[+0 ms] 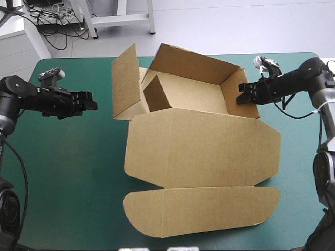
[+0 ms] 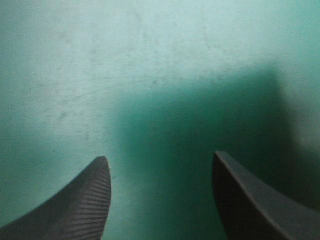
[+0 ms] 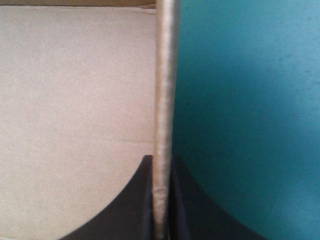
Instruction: Fold the box
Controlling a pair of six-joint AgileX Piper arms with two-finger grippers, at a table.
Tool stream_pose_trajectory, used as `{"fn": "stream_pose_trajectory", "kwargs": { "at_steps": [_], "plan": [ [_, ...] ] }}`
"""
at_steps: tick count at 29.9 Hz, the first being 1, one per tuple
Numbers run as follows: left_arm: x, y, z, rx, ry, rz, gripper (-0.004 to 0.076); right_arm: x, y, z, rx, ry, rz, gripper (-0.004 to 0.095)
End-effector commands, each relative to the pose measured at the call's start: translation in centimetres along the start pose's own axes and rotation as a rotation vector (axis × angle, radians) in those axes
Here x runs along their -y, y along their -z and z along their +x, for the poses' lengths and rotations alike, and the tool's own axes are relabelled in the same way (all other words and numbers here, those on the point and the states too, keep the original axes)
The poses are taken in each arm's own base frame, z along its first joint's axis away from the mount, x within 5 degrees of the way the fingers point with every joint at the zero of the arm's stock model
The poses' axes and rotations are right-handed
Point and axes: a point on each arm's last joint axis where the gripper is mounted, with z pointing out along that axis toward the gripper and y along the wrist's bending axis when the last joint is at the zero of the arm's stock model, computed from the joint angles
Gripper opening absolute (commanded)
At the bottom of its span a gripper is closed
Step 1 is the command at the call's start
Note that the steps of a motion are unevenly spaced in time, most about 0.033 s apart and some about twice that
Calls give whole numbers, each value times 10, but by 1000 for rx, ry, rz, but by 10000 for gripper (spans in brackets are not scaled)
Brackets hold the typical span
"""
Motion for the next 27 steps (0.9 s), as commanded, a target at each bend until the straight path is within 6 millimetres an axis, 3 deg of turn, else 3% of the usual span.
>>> {"fn": "stream_pose_trajectory", "kwargs": {
  "at_steps": [1, 7, 16, 27],
  "plan": [
    [28, 19, -4, 81, -28, 192, 434, -45, 15, -8, 103, 73, -79, -14],
    [43, 22, -1, 50, -27, 355, 434, -74, -6, -16, 187, 111, -72, -14],
    [51, 28, 4, 20, -52, 413, 434, -121, -38, -16, 273, 209, -12, -14],
    [61, 44, 10, 56, -92, 422, 434, -137, -49, -14, 306, 192, 4, -14]
  ]
}}
